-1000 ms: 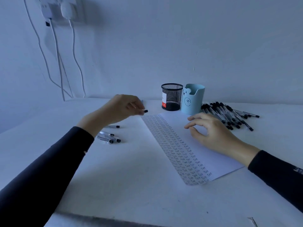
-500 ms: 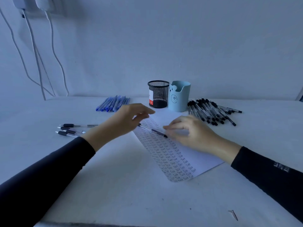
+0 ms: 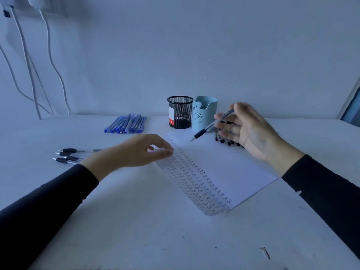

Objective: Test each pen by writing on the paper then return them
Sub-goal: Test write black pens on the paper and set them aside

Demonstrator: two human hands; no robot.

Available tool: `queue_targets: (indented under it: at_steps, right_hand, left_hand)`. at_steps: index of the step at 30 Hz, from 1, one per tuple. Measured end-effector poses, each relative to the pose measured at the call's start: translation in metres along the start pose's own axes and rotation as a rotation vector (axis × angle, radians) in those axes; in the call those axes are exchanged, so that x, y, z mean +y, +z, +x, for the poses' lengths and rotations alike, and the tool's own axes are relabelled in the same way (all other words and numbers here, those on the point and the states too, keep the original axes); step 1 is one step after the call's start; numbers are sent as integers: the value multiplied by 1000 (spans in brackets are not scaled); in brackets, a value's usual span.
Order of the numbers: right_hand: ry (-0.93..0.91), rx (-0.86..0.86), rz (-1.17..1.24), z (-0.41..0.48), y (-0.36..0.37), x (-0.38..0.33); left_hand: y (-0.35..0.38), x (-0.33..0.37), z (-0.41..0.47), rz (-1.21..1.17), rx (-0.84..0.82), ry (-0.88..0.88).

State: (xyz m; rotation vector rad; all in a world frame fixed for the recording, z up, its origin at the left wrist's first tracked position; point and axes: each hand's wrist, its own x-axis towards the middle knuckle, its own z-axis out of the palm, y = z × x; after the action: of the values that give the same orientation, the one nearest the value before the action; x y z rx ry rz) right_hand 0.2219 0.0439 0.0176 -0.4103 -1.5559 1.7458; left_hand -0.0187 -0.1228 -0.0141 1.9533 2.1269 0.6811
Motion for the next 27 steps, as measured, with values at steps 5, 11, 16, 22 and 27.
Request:
queue_targets:
  at_steps: [5, 11, 16, 22, 27]
  right_hand:
    - [236, -99, 222, -5, 7, -6]
    - [319, -22, 372, -12, 12, -10]
    - [234, 27, 197, -14, 18, -12]
    - [356, -122, 193, -15, 13, -3]
    - [425, -248, -110, -35, 14, 8]
  left_hand:
    - [3, -3, -2, 70, -113, -37]
    - [4, -6, -1, 86, -145, -66]
    - [2, -4, -3, 30, -156, -92]
    - [2, -1, -3, 43, -155, -98]
    - [3, -4, -2, 52, -156, -95]
